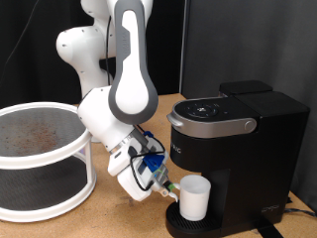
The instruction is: Make a cup of coffee with the keurig machine
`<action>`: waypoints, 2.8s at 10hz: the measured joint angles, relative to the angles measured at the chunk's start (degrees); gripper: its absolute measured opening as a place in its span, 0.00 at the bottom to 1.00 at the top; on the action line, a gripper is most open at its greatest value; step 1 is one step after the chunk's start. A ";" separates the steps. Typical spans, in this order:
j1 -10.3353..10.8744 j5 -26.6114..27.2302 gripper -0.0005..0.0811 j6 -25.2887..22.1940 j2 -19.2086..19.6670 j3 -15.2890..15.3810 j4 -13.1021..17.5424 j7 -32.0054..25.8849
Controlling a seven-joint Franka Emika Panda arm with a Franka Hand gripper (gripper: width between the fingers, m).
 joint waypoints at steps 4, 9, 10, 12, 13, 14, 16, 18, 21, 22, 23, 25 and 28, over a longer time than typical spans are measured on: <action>-0.63 -2.50 0.52 0.90 0.04 -0.72 -0.82 1.41; -3.92 -17.31 0.99 -3.96 -5.73 -3.63 -4.97 10.15; -3.91 -17.73 0.99 -3.83 -5.79 -3.52 -5.08 10.42; -3.91 -20.54 0.99 -3.86 -8.14 -3.52 -5.99 10.48; -3.98 -22.97 0.99 -4.48 -10.45 -3.67 -6.76 12.01; -4.24 -26.14 0.99 -5.79 -12.76 -3.95 -7.41 14.87; -5.25 -33.72 0.99 -10.24 -17.22 -5.12 -8.29 21.62; -6.68 -38.55 0.99 -14.80 -21.54 -6.40 -9.57 25.51; -6.75 -40.34 0.99 -15.02 -22.13 -6.51 -9.87 24.17; -7.12 -40.39 0.99 -16.67 -23.93 -6.89 -10.19 22.42; -7.65 -40.39 0.99 -18.90 -26.05 -7.59 -10.49 21.31; -8.62 -40.39 0.99 -21.60 -30.38 -8.70 -10.92 18.70; -9.37 -41.13 0.99 -22.38 -37.10 -8.69 -11.02 18.57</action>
